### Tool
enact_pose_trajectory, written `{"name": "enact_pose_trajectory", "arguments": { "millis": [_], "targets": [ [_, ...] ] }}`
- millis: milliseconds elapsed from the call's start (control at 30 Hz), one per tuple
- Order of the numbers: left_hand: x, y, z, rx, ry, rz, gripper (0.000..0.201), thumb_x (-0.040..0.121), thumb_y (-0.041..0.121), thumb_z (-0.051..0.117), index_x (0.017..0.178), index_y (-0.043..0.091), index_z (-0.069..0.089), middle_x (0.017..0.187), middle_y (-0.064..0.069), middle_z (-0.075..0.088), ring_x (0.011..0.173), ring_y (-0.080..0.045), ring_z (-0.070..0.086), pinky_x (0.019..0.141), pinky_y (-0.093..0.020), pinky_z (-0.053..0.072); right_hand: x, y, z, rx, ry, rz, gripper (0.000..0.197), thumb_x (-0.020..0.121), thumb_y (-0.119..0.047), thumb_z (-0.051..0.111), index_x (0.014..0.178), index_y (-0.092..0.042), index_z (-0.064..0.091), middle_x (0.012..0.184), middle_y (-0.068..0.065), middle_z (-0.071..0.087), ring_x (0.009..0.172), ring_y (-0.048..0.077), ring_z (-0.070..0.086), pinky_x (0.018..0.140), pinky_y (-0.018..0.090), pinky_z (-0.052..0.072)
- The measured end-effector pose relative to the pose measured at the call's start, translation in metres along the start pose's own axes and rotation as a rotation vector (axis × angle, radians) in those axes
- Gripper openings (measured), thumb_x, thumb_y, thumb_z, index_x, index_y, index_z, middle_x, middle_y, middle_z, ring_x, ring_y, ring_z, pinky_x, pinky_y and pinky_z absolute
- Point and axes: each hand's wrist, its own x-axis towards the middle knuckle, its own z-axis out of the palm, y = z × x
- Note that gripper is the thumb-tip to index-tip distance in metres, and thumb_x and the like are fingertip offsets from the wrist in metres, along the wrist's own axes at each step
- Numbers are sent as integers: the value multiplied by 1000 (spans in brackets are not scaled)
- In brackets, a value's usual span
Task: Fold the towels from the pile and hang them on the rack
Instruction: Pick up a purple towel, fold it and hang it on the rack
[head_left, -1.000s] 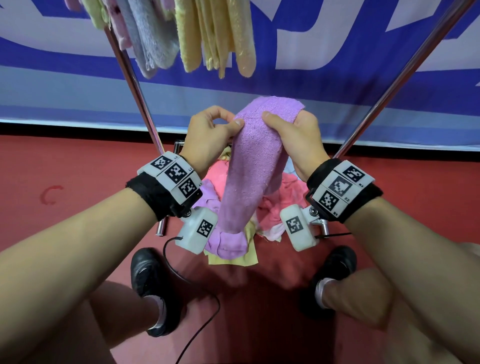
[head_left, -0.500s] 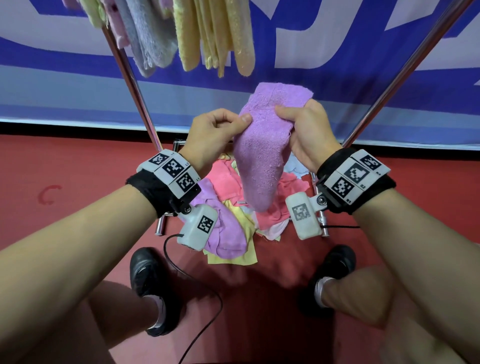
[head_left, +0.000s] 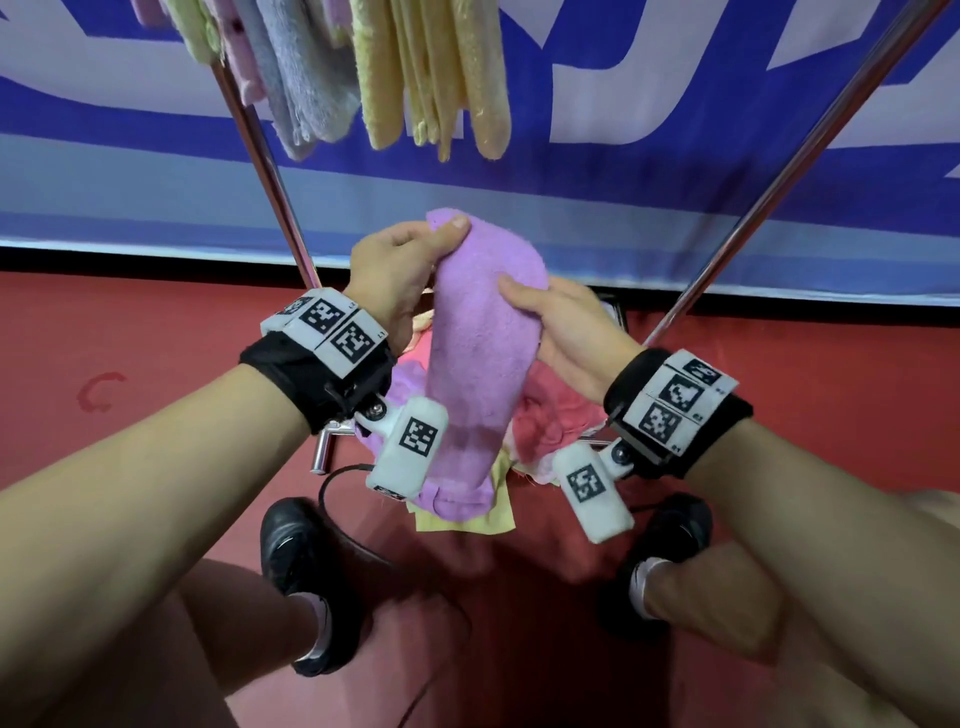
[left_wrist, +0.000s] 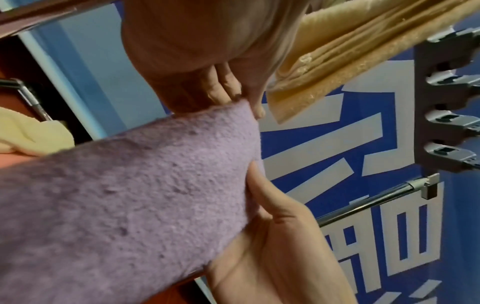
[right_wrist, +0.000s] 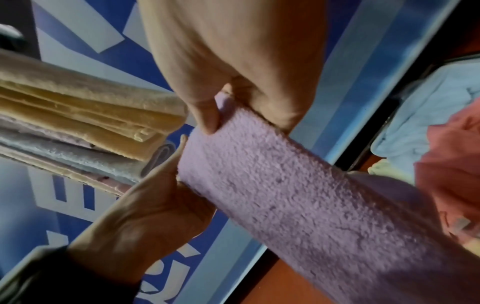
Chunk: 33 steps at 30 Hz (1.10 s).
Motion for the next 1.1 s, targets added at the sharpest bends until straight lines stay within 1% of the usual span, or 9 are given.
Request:
{"name": "enact_pose_trajectory", "arguments": {
  "millis": [133,233,367,433,533,600,700,867,1100],
  "targets": [
    [2,3,-4,25,-62,-94,32,83,36,81,71,20,56,56,0,44,46,-13,35,46,-23,32,6,-20,3,75,54,-19,33,101,-6,52,129,12,59,125,25,69,118,32,68,103,42,54],
    [-7,5,-9,200,-100,-175,40,78,56,78,76,21,59,62,2,48,48,-11,37,48,-21,30,-4,-37,8,104,-14,70,40,100,-6,45,134,13,55,127,27,67,118,33,67,103,40,53],
    [-19,11,1,311,4,157,45,86,62,64,77,19,56,75,-1,56,65,-16,53,67,-30,48,-27,-65,6,30,-185,148,39,96,-7,40,129,8,54,129,27,60,115,36,61,113,48,41],
    [-31,28,13,268,-248,242,36,97,52,55,89,18,64,92,2,66,87,-14,61,86,-34,48,-42,-90,10,-53,-317,122,32,92,-3,42,122,1,54,121,22,59,112,32,58,115,47,38],
    [-54,65,25,110,-664,85,51,103,55,37,103,19,72,102,-7,71,101,-23,63,94,-38,45,-66,-137,19,-239,-398,82,26,93,-1,42,106,2,64,104,13,72,101,25,69,100,36,53],
    [-61,87,30,146,-736,72,53,101,58,36,105,22,75,106,-10,70,105,-25,62,98,-41,45,-80,-169,20,-345,-422,67,35,95,-1,35,112,4,65,112,13,74,106,23,70,97,32,56],
    [-73,118,30,259,-776,85,48,102,47,40,90,25,80,92,-1,74,92,-14,66,92,-34,44,-95,-206,15,-427,-434,47,42,93,-4,35,129,5,56,140,22,59,128,35,58,117,43,41],
    [-97,178,33,283,-997,200,39,103,19,35,137,14,52,128,-3,68,121,-16,62,103,-31,47,-120,-249,16,-456,-434,-40,42,100,-9,35,128,-6,66,126,10,69,113,25,66,100,37,51],
    [-105,266,39,257,-628,399,21,97,26,61,101,6,63,95,-16,68,83,-23,65,77,-31,55,-128,-285,44,-631,-432,-292,15,102,-14,55,106,-6,67,86,2,76,72,12,71,60,22,54]
  ]
}}
